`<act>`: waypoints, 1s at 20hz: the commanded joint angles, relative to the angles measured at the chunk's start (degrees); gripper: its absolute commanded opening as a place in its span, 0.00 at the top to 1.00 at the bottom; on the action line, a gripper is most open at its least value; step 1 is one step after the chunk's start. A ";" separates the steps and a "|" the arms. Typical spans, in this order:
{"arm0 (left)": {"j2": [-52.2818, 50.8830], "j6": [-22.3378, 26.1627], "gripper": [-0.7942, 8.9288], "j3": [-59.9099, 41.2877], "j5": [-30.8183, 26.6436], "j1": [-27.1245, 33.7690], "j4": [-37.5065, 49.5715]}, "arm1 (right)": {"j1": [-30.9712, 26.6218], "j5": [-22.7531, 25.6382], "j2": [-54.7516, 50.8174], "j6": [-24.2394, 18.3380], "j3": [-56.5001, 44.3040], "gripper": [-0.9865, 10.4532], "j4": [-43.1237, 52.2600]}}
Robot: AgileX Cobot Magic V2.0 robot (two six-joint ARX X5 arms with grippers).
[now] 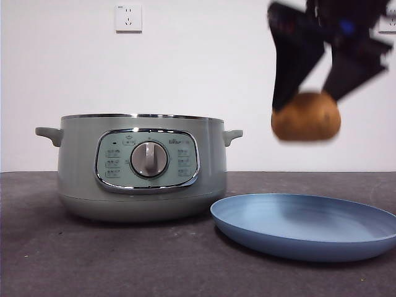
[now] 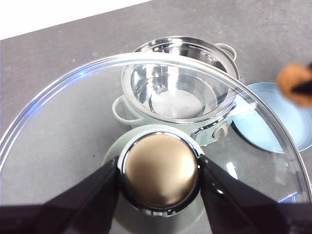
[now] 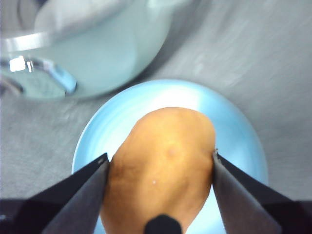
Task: Take the potato out from the steamer,put the potato on the plate,close the lid
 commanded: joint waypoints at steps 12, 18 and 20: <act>0.28 0.55 0.93 0.24 2.01 0.09 5.03 | -3.67 -4.42 6.91 1.86 -14.71 0.92 18.34; 5.86 0.92 0.93 0.24 5.49 0.02 10.43 | -3.67 -4.39 6.88 1.95 -14.69 0.47 17.86; 8.98 1.11 0.93 0.24 7.26 -0.04 13.77 | -3.67 -4.24 6.49 1.92 -14.56 0.44 17.88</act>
